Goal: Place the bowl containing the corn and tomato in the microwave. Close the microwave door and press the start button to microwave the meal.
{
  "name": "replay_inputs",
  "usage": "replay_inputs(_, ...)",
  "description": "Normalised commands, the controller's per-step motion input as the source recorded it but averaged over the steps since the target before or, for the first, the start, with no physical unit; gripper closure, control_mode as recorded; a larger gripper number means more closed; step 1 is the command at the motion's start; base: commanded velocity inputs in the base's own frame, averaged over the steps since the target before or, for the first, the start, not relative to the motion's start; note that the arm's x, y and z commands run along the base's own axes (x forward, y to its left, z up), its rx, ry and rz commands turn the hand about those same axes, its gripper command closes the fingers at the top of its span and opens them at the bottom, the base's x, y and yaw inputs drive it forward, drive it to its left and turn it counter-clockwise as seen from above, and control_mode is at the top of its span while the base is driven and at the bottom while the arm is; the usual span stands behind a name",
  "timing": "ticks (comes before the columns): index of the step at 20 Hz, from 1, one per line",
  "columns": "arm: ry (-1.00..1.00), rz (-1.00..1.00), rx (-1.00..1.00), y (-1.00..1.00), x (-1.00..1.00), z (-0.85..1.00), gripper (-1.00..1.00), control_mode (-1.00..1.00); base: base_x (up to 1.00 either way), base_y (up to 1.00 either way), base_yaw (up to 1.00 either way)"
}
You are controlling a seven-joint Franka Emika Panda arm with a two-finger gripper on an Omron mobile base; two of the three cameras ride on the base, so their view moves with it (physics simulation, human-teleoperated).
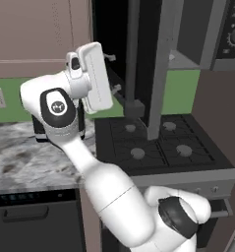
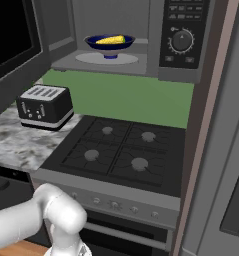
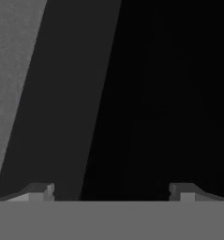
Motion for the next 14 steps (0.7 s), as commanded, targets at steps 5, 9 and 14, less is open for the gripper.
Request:
replay_inputs(5,0.0,-0.08,0.15,-1.0,0.0,0.02,-1.0,-1.0,0.0,0.0,0.0)
replay_inputs(9,0.0,-0.04,0.17,-1.0,0.02,0.0,-1.0,-1.0,0.0,0.0,0.0)
replay_inputs(14,0.0,0.0,0.21,-1.0,0.24,0.0,-1.0,-1.0,0.0,0.0,0.0)
